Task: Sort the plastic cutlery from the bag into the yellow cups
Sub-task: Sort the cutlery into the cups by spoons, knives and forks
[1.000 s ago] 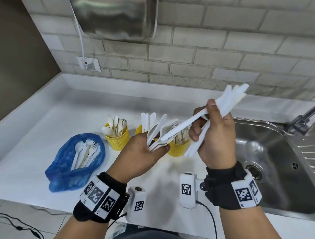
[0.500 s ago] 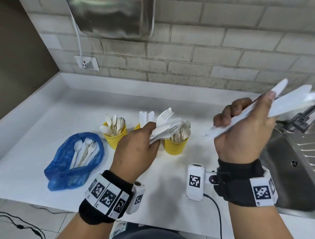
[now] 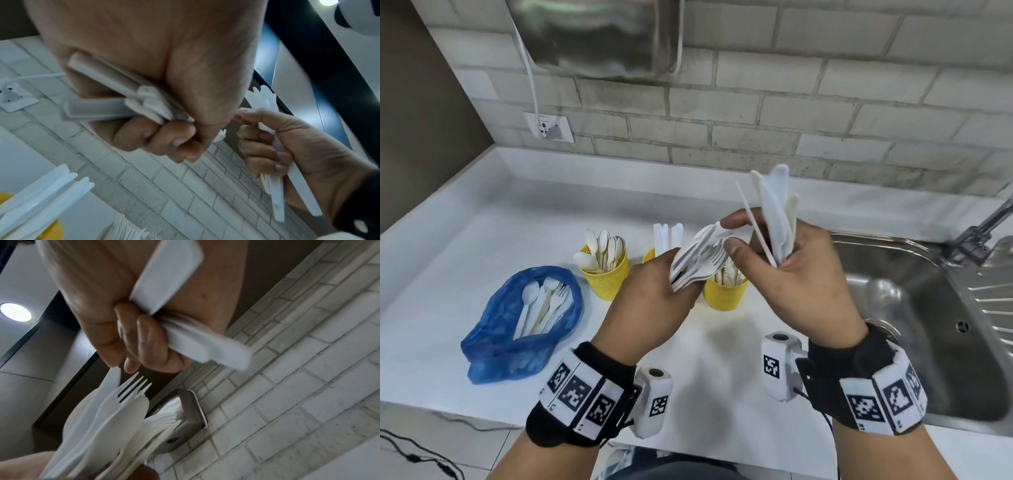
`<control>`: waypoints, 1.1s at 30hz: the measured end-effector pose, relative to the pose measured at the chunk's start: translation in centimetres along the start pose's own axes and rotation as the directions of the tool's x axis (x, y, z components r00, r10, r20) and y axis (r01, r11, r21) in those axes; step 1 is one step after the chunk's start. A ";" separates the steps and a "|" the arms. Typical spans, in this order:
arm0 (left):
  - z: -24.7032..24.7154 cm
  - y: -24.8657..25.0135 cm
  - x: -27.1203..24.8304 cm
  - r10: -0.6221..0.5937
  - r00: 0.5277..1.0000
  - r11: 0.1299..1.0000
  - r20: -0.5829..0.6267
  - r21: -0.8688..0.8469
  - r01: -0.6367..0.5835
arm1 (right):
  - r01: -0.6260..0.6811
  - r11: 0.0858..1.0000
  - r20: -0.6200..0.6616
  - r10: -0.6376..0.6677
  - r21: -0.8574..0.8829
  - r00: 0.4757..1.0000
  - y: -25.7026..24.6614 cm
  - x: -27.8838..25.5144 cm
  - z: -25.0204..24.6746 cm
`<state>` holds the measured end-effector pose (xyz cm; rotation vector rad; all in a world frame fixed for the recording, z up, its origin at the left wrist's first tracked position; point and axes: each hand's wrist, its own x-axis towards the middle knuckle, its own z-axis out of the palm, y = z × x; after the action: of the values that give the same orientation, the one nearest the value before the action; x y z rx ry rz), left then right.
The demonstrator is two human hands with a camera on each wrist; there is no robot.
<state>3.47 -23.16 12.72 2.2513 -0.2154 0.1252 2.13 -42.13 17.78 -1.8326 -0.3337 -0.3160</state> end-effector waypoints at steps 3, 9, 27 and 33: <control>0.0 0.6 -0.1 -0.010 1.000 0.999 0.022 -0.051 0.011 | -0.023 1.000 0.048 0.023 0.008 0.999 0.0 0.2 0.1; 0.1 0.7 -0.3 -0.006 0.999 0.997 0.043 -0.073 0.009 | 0.020 0.997 0.087 -0.026 0.076 0.996 0.1 0.7 0.5; -0.4 0.3 -0.3 -0.081 0.951 0.947 0.299 -0.273 0.166 | 0.069 0.919 -0.324 0.065 0.387 0.944 0.2 2.2 -0.6; -1.0 1.0 -0.7 0.010 0.926 0.843 0.377 -0.501 0.195 | 0.050 0.717 -0.431 0.359 0.695 0.828 1.1 3.0 -2.4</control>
<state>2.52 -22.96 14.00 1.7013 -0.2958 -0.3761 5.20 -44.50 18.58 -0.9554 0.1190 -0.4963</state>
